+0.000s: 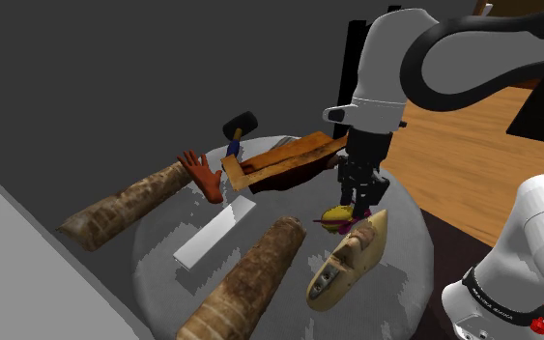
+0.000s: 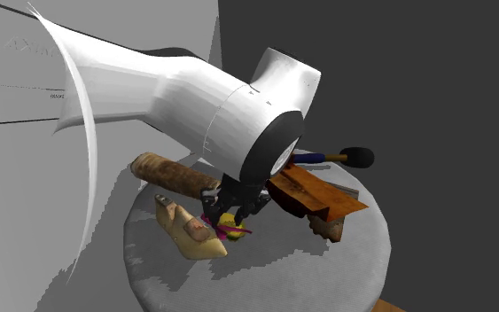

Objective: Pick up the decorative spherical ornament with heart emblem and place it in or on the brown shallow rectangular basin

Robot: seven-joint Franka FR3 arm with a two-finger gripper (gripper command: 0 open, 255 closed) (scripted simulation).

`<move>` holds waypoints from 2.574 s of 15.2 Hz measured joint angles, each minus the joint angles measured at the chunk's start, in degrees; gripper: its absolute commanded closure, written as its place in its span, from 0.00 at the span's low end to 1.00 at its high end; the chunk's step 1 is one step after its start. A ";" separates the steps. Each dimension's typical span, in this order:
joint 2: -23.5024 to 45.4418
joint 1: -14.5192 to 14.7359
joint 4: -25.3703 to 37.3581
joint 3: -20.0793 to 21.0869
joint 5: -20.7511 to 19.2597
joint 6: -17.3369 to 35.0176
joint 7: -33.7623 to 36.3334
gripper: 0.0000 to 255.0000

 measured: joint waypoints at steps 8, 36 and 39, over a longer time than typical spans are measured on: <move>-0.61 -0.12 1.83 -0.12 -0.38 -2.35 0.74 1.00; 0.79 -0.05 24.00 -1.50 -2.09 -22.29 6.72 1.00; 1.87 0.08 27.11 -1.56 -2.07 -24.20 7.42 1.00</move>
